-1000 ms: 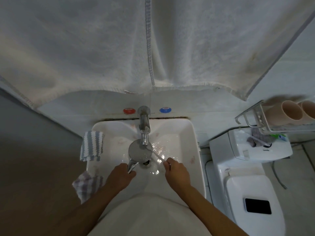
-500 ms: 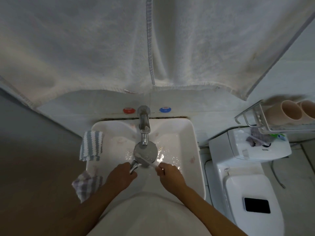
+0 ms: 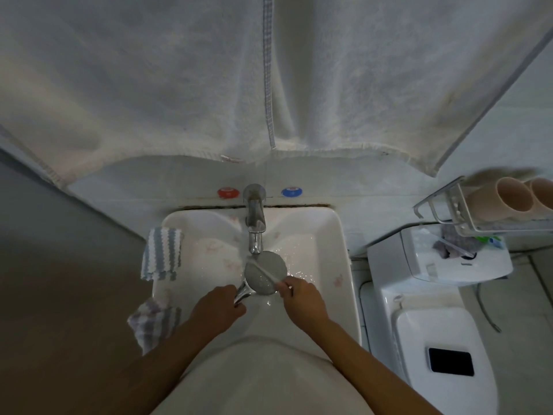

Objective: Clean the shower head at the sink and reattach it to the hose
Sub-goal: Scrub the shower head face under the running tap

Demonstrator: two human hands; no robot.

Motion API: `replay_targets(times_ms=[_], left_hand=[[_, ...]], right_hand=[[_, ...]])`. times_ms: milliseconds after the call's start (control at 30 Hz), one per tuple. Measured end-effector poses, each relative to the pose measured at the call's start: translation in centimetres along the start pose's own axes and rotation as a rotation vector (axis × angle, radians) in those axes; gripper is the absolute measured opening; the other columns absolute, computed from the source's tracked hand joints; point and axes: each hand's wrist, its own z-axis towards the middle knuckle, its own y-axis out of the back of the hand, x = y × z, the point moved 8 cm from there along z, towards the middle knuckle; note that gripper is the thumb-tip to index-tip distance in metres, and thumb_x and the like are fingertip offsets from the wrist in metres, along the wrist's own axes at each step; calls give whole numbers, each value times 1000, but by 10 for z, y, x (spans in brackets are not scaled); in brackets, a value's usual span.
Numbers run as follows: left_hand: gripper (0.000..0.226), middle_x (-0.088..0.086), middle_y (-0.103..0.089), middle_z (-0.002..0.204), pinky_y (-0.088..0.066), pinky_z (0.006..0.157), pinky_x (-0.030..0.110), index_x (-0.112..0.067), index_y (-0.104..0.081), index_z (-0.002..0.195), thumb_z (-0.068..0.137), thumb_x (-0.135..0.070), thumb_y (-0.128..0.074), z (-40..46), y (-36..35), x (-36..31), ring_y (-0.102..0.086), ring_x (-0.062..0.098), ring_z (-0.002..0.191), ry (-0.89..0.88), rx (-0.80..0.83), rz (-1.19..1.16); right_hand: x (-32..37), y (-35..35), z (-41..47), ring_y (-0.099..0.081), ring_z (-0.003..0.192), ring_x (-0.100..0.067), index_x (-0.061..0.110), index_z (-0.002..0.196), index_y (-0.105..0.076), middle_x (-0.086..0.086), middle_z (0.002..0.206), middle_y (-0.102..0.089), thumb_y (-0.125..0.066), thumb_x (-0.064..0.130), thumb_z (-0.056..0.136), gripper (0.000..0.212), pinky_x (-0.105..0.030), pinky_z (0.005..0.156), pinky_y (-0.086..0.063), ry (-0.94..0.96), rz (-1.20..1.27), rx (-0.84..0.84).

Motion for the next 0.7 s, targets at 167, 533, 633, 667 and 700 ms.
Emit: replay_targets(times_ms=[167, 533, 633, 667, 700], left_hand=[[26, 10, -65, 97, -35, 64, 29, -16, -45, 84, 85, -38, -58, 1, 2, 2, -62, 29, 89, 18, -2, -12], [27, -2, -46, 75, -33, 64, 28, -15, -43, 81, 86, -37, -58, 1, 2, 5, -47, 21, 74, 36, -7, -45], [31, -3, -44, 71, -33, 63, 28, -17, -39, 72, 86, -37, -58, 2, 0, 7, -48, 22, 73, 45, 1, -57], [34, -5, -42, 68, -33, 63, 28, -20, -35, 68, 86, -36, -59, 2, -1, 8, -49, 21, 73, 54, 11, -66], [37, -7, -40, 67, -33, 63, 28, -23, -31, 65, 86, -36, -59, 2, -2, 9, -49, 21, 73, 59, 20, -72]], right_hand=[[-4, 3, -4, -59, 80, -34, 16, 81, -58, -12, 82, -66, -45, 37, 101, 32, -36, 63, -38, -29, -30, -27], [-9, 13, -4, -59, 80, -34, 15, 85, -57, -11, 81, -64, -42, 37, 103, 32, -36, 63, -37, -56, -51, -100], [-5, 3, -6, -57, 76, -32, 18, 79, -53, -9, 75, -58, -44, 37, 101, 30, -37, 66, -42, -21, -29, 6], [-3, -5, -9, -54, 73, -29, 21, 76, -51, -6, 74, -55, -46, 38, 101, 31, -37, 67, -43, 0, -40, 70], [-2, -10, -12, -51, 72, -26, 22, 74, -49, -3, 74, -54, -46, 39, 100, 31, -36, 66, -42, 11, -55, 110]])
